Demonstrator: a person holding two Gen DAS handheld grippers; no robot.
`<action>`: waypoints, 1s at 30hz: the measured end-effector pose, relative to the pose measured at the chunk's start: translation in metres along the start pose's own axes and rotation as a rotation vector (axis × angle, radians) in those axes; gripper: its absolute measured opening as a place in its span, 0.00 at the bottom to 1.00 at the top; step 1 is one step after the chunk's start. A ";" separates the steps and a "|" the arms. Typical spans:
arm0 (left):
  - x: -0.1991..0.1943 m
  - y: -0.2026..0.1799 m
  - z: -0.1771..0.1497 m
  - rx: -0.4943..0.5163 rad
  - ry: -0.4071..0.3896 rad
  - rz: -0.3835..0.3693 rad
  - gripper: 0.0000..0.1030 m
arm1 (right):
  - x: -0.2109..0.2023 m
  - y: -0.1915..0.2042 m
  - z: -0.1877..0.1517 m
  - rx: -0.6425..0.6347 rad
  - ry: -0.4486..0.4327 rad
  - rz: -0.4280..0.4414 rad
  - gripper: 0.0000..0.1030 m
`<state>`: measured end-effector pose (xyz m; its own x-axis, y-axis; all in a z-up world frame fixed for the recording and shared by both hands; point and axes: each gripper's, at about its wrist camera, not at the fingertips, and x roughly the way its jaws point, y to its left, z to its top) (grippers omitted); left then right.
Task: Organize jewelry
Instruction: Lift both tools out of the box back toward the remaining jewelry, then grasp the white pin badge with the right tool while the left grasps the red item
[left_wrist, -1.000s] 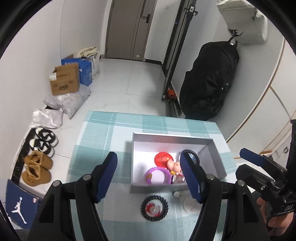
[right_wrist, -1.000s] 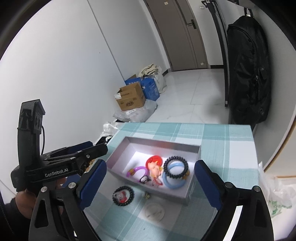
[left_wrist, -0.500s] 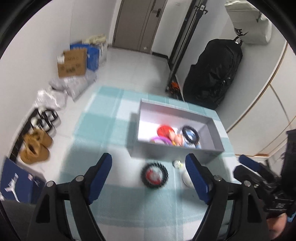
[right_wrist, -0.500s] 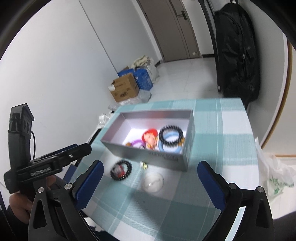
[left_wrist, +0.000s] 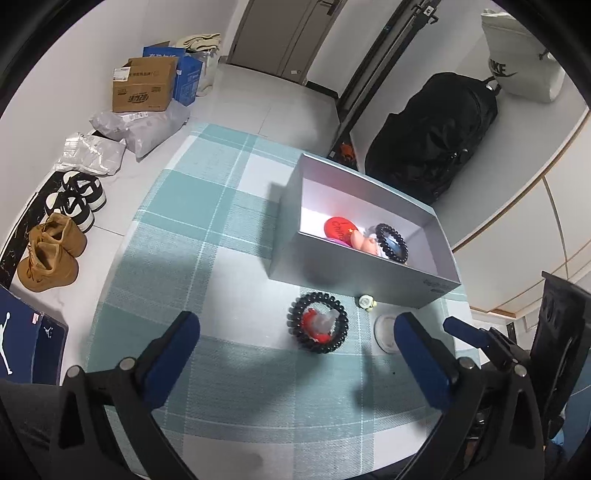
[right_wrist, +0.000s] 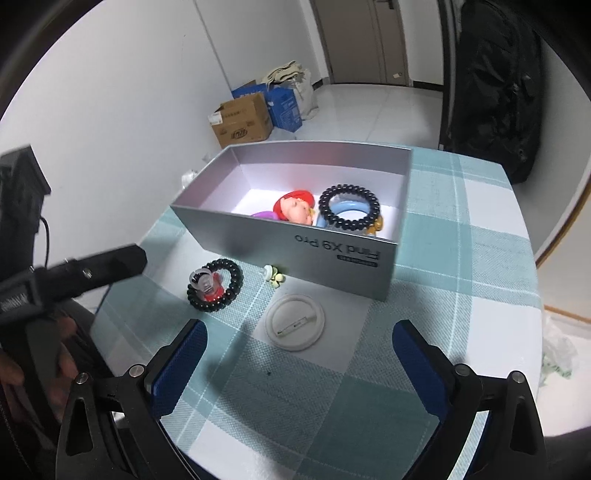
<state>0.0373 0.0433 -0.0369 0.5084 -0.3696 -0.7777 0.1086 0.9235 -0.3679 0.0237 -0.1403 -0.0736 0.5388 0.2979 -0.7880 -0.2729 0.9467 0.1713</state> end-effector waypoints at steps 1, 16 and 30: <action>-0.002 0.001 0.000 0.001 -0.007 -0.001 0.99 | 0.002 0.002 0.000 -0.007 0.003 0.000 0.96; 0.006 -0.007 -0.006 0.129 0.033 0.085 0.99 | 0.027 0.017 -0.004 -0.131 0.050 -0.088 0.61; 0.008 -0.008 -0.007 0.155 0.049 0.114 0.99 | 0.029 0.035 -0.010 -0.213 0.048 -0.122 0.40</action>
<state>0.0344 0.0327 -0.0436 0.4828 -0.2632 -0.8352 0.1854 0.9629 -0.1963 0.0219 -0.0997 -0.0958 0.5406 0.1718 -0.8235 -0.3731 0.9263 -0.0517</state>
